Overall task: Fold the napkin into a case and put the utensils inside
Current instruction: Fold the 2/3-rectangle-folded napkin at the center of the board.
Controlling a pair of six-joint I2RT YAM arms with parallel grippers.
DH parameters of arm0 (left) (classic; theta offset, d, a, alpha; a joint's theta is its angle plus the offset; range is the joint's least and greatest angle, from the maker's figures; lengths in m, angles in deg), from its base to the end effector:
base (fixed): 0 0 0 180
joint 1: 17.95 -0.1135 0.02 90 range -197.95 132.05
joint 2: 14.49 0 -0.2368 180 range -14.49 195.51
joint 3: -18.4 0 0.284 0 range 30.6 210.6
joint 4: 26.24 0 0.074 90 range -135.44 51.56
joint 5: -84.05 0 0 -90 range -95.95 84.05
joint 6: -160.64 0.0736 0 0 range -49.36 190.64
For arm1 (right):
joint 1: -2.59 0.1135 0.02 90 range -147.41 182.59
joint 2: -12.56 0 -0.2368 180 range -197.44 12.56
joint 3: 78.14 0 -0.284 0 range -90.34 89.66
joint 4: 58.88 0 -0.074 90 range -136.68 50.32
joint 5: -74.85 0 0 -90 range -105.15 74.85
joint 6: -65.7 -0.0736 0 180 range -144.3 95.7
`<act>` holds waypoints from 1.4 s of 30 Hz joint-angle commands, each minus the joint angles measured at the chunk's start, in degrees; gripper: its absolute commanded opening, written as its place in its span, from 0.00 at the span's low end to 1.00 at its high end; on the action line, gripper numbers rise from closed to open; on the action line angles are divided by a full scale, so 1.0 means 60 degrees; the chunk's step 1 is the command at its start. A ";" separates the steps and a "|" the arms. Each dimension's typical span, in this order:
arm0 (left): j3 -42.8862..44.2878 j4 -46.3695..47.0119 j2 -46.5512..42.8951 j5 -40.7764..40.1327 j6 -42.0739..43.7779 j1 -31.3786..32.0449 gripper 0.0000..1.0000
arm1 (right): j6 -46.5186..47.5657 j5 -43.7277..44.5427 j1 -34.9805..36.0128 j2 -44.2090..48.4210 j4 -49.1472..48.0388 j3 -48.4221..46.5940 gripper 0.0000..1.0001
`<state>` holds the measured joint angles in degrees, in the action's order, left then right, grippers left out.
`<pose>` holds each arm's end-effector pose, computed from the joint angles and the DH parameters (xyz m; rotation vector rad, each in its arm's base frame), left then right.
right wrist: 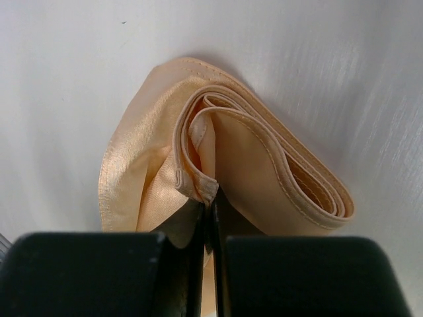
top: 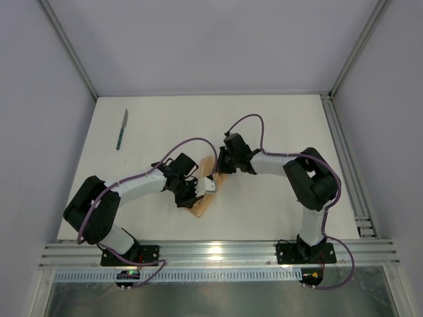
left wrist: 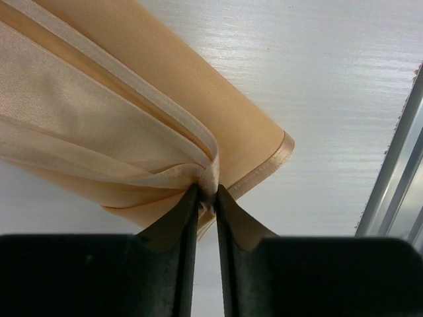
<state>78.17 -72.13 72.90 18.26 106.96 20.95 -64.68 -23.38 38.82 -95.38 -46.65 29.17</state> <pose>0.2152 -0.2125 0.0831 1.7795 2.1672 -0.6101 0.3359 0.2592 0.0666 0.0209 2.5418 0.7562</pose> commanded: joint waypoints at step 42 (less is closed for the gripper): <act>0.5475 0.0385 0.4360 0.1325 -0.5202 -0.2776 0.28 | 0.0124 -0.0284 -0.0076 -0.0145 -0.1631 0.0970 0.04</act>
<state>109.01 -70.60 99.92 22.85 77.01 4.16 -64.79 -25.52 38.47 -95.40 -56.31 33.76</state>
